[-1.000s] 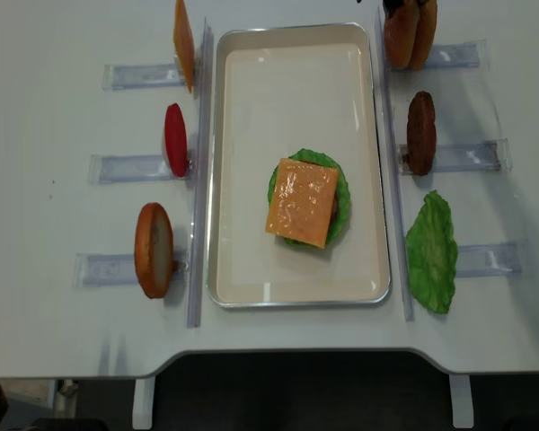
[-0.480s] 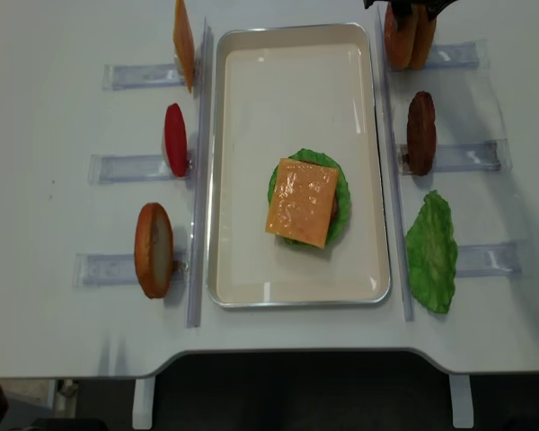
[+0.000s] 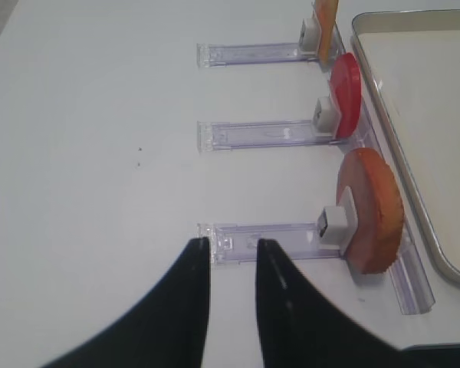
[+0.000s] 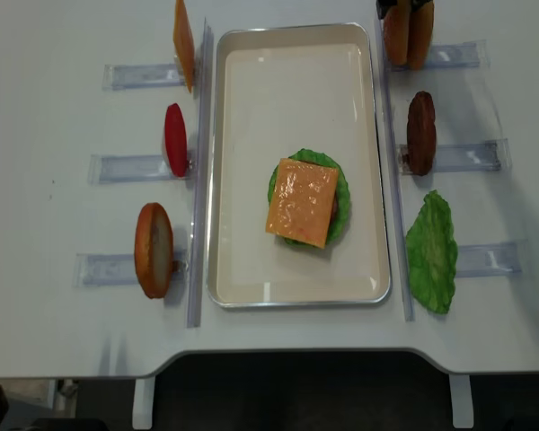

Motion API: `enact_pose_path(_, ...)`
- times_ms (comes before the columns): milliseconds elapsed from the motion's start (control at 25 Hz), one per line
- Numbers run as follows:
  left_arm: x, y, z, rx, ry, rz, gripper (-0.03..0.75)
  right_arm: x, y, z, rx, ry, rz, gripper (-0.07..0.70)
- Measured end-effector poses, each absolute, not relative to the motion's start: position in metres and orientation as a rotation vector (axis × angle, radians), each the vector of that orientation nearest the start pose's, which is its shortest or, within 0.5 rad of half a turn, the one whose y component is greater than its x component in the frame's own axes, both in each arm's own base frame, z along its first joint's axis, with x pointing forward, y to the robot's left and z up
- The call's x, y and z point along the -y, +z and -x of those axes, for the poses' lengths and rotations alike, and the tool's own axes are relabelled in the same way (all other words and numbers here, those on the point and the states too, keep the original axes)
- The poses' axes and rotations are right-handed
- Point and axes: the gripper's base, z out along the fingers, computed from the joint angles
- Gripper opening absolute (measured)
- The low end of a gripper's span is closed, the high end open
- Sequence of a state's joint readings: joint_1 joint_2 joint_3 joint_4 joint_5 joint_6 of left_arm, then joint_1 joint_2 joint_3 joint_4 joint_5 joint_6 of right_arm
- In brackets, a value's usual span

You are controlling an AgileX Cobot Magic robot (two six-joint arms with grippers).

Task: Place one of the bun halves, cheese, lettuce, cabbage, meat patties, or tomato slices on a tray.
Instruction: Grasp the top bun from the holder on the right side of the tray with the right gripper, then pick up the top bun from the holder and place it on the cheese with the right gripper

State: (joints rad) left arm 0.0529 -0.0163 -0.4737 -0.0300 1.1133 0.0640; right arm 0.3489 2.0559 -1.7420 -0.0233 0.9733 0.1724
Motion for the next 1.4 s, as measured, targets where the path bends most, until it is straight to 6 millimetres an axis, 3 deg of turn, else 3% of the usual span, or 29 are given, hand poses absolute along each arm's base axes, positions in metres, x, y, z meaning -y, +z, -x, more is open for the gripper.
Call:
enact_pose_path(320,0.003,0.266,0.007,-2.107,0.034,-0.014,0.159,-0.151,0.234,-0.423,-2.758,0.095,0.262,0.210)
enact_pose_path(520,0.003,0.266,0.007,-2.107,0.033,-0.014,0.159,-0.150,0.234,-0.423,-2.755,0.069,0.274,0.160)
enact_pose_path(1040,0.003,0.266,0.007,-2.107,0.032,-0.014,0.159,-0.148,0.243,-0.416,-2.789,0.074,0.263,0.148)
enact_pose_path(1400,0.003,0.266,0.007,-2.106,0.032,-0.014,0.159,-0.153,0.254,-0.407,-2.833,0.192,0.221,0.141)
